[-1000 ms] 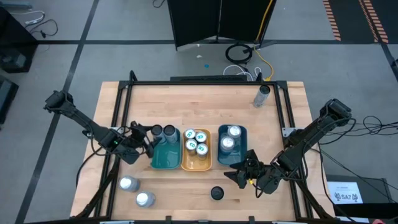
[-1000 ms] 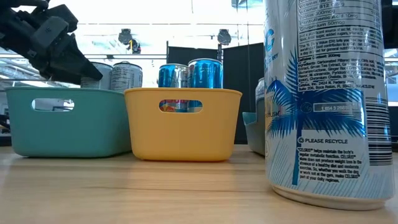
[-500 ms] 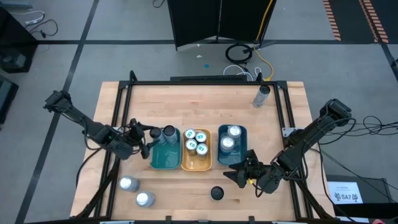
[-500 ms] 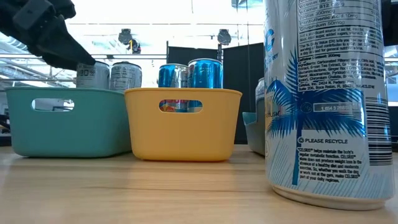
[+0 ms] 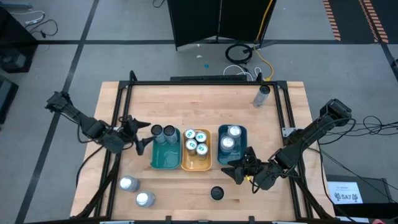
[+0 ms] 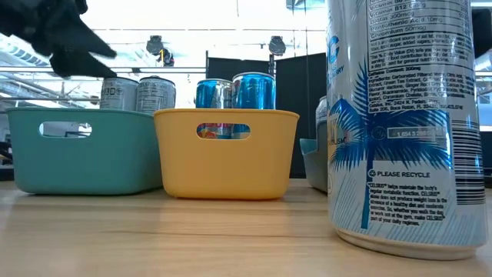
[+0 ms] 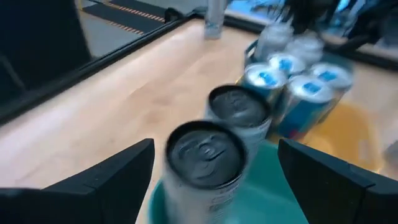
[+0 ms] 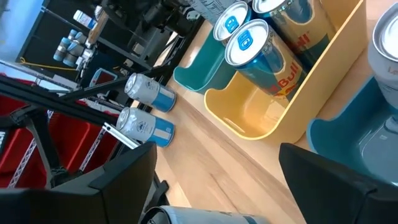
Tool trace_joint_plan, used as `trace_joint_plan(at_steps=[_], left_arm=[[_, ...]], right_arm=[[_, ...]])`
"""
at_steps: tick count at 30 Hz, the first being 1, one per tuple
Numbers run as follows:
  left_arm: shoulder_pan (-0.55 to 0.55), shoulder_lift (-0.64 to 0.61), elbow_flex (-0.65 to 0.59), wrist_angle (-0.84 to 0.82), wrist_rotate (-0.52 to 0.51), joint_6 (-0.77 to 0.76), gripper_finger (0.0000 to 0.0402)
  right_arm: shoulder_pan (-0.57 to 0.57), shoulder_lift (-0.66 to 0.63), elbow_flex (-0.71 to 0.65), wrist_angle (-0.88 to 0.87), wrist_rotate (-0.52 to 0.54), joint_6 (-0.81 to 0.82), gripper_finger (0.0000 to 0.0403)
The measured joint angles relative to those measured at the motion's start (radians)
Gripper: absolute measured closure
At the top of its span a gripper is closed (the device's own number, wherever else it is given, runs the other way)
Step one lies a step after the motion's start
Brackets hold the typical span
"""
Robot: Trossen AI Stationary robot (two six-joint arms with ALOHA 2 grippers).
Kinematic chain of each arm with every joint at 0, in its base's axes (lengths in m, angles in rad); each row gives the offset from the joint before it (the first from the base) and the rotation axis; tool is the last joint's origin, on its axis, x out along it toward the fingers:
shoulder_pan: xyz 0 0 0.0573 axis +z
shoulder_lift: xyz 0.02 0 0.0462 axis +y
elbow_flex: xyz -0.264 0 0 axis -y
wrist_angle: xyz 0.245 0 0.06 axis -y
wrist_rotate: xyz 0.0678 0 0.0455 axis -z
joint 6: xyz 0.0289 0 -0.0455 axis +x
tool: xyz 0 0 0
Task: Sort soda cans
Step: Put the bottom left black can into the light green bin
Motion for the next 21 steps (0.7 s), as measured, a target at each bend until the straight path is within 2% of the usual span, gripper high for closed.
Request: trace_joint_plan(at_steps=[4,6,11,13,17,21], left_arm=[[0.000,-0.020,0.000,0.150,0.099,0.001,0.0052],[0.000,-0.029,0.000,0.251,0.118,0.008,0.0052],[0.000,-0.041,0.001,0.553,0.120,0.180,0.0052],[0.000,-0.021,0.024,0.611,0.119,0.236,0.0052],[0.000,0.091,0.170,0.510,0.094,0.238,0.0052],[0.000,0.289,0.397,0.326,0.085,0.272,0.0052]], right_arm=[[0.000,0.000,0.000,-0.001,0.000,-0.034,0.0071],[0.001,0.000,0.000,-0.001,-0.003,-0.056,0.0071],[0.000,0.000,0.000,-0.002,-0.083,-0.109,0.0071],[0.001,0.000,0.000,-0.002,-0.117,-0.118,0.0071],[0.011,0.000,0.000,-0.010,-0.180,-0.130,0.0071],[0.041,0.000,0.000,-0.032,-0.179,-0.130,0.0071]])
